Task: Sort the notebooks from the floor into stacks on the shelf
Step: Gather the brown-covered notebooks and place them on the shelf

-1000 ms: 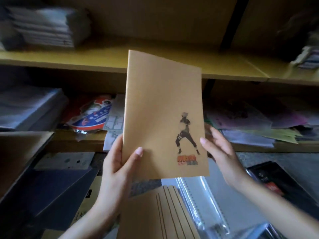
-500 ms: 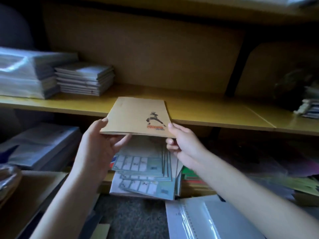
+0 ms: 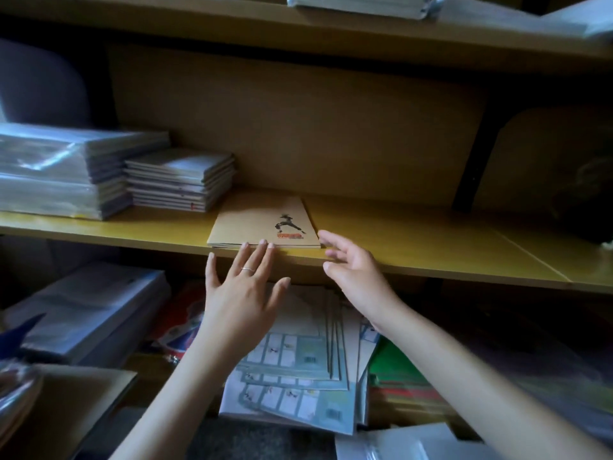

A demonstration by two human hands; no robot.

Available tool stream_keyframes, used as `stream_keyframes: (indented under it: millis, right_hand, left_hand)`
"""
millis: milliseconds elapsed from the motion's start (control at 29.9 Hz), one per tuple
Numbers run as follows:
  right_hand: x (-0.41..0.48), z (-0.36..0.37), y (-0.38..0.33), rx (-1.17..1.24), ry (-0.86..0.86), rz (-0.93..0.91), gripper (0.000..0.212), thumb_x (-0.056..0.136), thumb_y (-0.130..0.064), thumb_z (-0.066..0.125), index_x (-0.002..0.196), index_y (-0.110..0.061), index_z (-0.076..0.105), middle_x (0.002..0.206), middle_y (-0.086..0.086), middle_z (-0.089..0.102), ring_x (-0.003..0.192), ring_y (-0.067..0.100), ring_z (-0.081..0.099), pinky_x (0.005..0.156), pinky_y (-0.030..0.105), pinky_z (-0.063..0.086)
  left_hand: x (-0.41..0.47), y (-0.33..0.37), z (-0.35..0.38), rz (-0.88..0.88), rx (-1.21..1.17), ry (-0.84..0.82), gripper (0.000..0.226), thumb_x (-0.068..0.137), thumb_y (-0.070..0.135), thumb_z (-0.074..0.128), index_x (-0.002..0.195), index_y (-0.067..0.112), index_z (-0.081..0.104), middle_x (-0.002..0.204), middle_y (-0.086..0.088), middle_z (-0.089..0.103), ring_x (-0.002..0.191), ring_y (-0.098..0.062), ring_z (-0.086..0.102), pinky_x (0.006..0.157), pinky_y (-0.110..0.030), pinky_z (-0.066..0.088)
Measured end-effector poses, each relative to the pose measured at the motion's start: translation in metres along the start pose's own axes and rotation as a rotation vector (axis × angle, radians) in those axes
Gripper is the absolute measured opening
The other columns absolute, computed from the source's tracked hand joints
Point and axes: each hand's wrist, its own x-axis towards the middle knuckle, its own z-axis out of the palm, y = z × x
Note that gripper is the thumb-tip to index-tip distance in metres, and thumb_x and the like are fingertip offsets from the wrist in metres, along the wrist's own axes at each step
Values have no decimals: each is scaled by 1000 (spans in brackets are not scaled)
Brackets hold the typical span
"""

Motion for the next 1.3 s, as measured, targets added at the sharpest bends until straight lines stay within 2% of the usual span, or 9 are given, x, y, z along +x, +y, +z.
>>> stream_keyframes:
  millis: [134, 234, 468, 602, 936, 1070, 1171, 1237, 1304]
  right_hand:
    - [9, -2, 13, -445, -15, -203, 53, 94, -16, 48, 142, -31, 33, 148, -12, 30, 139, 8, 20, 113, 25, 17]
    - [17, -1, 22, -733, -122, -212, 60, 95, -28, 45, 148, -35, 16, 156, -12, 14, 144, 11, 5, 115, 34, -3]
    - [32, 7, 29, -972, -116, -269, 71, 92, -32, 47, 148, -39, 5, 158, -8, 8, 144, 18, 9, 116, 44, 2]
    - [30, 8, 32, -1004, -102, -302, 73, 90, -34, 50, 148, -39, 5, 158, -7, 7, 143, 19, 10, 116, 44, 2]
    - [27, 6, 35, -961, -136, -329, 75, 87, -41, 50, 147, -40, 5, 158, -11, 6, 144, 15, 6, 116, 39, -1]
    - [-1, 12, 45, -710, -38, -476, 58, 88, -23, 54, 141, -32, 33, 149, -12, 28, 139, 6, 19, 117, 27, 4]
    - [-49, 20, 66, -500, -54, -468, 46, 82, -10, 54, 126, -22, 49, 128, -9, 45, 124, -1, 34, 109, 15, 23]
    - [-85, 26, 89, -438, -158, -364, 43, 79, -8, 53, 120, -22, 52, 120, -11, 47, 118, -2, 40, 103, 13, 29]
    - [-123, 32, 111, -379, -341, -118, 39, 86, -8, 51, 122, -25, 49, 120, -12, 47, 117, -4, 41, 100, 16, 33]
  left_hand:
    - [9, -8, -1, -5, 53, 17, 79, 82, 63, 2, 146, 27, 32, 150, 7, 35, 142, -14, 22, 110, -46, 3]
    - [20, -10, -3, -21, 105, 20, 79, 81, 64, 0, 139, 28, 41, 139, 6, 43, 132, -18, 34, 105, -48, 15]
    - [53, -19, 3, -63, 120, -2, 77, 82, 66, 2, 133, 30, 47, 134, 6, 44, 132, -15, 34, 110, -49, 10]
    - [58, -20, 6, -58, 117, -3, 72, 85, 67, 8, 130, 30, 49, 133, 5, 47, 124, -14, 46, 109, -48, 15]
    - [48, -14, 13, -142, 105, 64, 73, 84, 63, 9, 131, 24, 48, 135, -2, 46, 131, -22, 36, 111, -45, 15]
    - [6, -5, 17, -250, 70, 116, 78, 86, 59, 16, 146, 11, 27, 152, -17, 24, 145, -28, 10, 114, -49, 5]
    - [-59, 9, 27, -127, 25, 210, 67, 88, 51, 33, 140, 9, 37, 145, -19, 32, 139, -33, 24, 112, -49, 14]
    - [-106, 20, 43, -67, 12, 85, 62, 85, 48, 38, 134, 10, 45, 139, -20, 40, 131, -35, 37, 107, -49, 24]
    - [-148, 30, 55, -91, -41, -192, 62, 81, 44, 43, 133, 11, 45, 139, -19, 41, 127, -37, 42, 101, -47, 35]
